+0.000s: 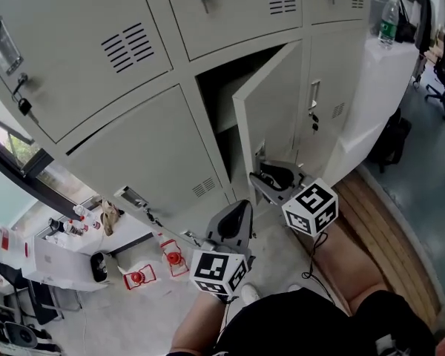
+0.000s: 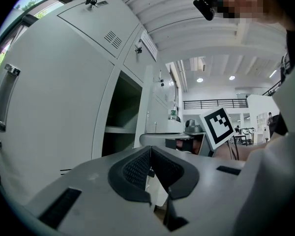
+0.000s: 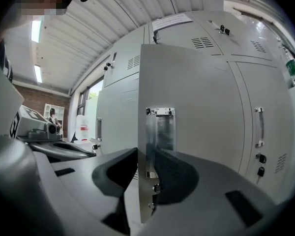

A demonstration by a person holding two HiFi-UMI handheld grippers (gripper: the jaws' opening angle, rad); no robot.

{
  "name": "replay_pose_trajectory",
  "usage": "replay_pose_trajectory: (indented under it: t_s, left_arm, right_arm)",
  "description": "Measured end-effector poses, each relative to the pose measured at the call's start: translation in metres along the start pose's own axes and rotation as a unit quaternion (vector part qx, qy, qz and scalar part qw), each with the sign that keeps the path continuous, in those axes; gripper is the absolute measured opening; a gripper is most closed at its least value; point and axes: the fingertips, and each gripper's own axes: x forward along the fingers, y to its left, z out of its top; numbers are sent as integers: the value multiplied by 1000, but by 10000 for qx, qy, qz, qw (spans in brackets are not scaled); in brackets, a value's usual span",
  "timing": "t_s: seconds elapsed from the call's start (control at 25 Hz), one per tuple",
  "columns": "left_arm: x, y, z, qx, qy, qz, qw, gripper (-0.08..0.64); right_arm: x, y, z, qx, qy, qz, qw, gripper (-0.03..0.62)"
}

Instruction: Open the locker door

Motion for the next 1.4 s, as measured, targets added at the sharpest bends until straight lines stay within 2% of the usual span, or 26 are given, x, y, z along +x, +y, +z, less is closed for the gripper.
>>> replay_pose_trajectory:
  t_s: [0.24, 0.56, 0.92, 1.4]
  left_arm:
    - [14, -25, -5, -28, 40, -184, 9998, 17]
    - [29, -56, -11, 14, 131, -402, 9991, 17]
    - [42, -82, -11, 77, 163, -613, 9980, 17]
    - [63, -121, -13, 120, 199, -1042, 9943, 17]
  right_arm:
    - [-33, -3, -4, -83, 26, 190, 9998, 164]
    - [-77, -14, -8, -136, -65, 96, 9998, 175]
    - [-125, -36, -14, -32, -142, -373, 9992, 184]
    - [-180, -75, -22, 136, -205, -1268, 9916, 173]
